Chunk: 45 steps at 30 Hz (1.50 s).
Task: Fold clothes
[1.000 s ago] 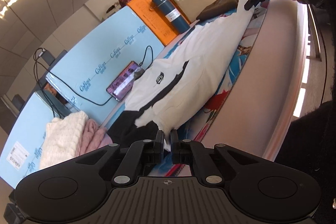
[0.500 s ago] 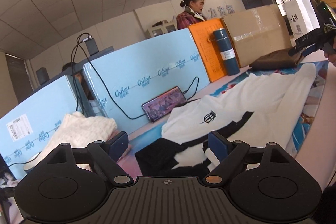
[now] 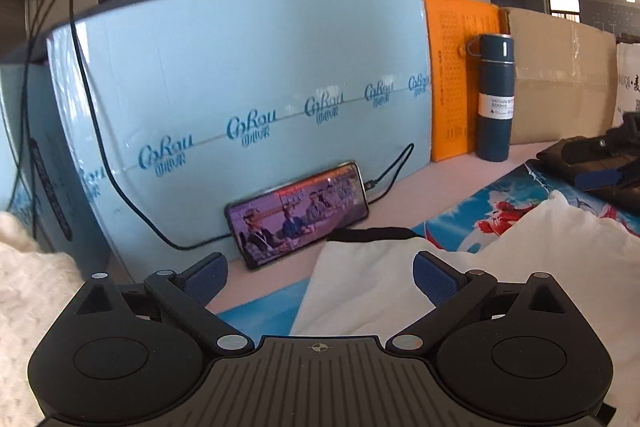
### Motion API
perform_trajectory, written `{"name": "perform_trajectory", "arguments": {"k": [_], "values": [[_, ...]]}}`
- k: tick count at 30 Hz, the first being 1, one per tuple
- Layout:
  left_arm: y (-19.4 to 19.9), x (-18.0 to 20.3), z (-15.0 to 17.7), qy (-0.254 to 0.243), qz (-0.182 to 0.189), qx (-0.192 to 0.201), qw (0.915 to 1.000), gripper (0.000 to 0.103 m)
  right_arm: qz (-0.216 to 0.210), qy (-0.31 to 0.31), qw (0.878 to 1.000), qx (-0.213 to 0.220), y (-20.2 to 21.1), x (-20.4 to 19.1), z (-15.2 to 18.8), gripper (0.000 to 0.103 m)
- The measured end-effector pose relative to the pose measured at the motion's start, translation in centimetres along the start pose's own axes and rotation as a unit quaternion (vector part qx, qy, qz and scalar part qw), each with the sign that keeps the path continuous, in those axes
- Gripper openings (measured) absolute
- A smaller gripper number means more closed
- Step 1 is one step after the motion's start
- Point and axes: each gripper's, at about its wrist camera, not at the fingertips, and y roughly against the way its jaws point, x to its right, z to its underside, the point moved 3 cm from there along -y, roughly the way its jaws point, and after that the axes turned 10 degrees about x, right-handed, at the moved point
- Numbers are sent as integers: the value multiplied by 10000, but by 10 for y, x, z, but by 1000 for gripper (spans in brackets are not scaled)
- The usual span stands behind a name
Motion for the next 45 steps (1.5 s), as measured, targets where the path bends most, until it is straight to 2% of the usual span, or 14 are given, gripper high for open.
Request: {"name": "perform_trajectory", "arguments": {"k": [3, 6, 9, 11, 13, 15, 17, 19, 22, 26, 33, 39, 45], "values": [[-42, -12, 3, 495, 19, -257, 9984, 100, 7, 103, 9995, -303, -17, 10, 19, 94], [-78, -18, 11, 954, 341, -441, 9939, 99, -69, -132, 9979, -633, -24, 23, 30, 94], [-103, -13, 21, 1012, 445, -667, 9916, 98, -70, -327, 9976, -602, -23, 30, 28, 94], [-115, -6, 32, 924, 448, -903, 9906, 82, -68, -454, 9973, -573, -23, 34, 27, 94], [-117, -2, 36, 734, 431, -859, 9927, 75, -29, -617, 9966, -548, -22, 39, 26, 95], [-115, 1, 36, 690, 575, -808, 9927, 52, 19, -789, 9955, -529, -22, 45, 24, 94], [-113, 2, 34, 648, 707, -732, 9927, 20, 19, -916, 9945, -512, -22, 49, 23, 95], [-108, 3, 32, 564, 687, -623, 9941, 0, 56, -953, 9943, -467, -21, 51, 22, 94], [-93, 4, 23, 499, 620, -261, 9965, 0, 59, -1085, 9931, -430, -20, 56, 20, 95], [-53, 20, 10, 162, 636, 278, 9975, 0, -70, -1442, 9888, -389, -17, 66, 17, 95], [27, 48, -1, 7, 640, 1258, 9900, 0, -547, -2390, 9693, -172, -13, 87, 12, 99], [85, 64, 7, 135, 817, 1651, 9828, 0, -804, -2899, 9536, -93, -10, 100, 9, 99], [130, 75, 26, 319, 851, 1790, 9796, 0, -676, -2873, 9554, -46, -6, 101, 10, 99]]}}
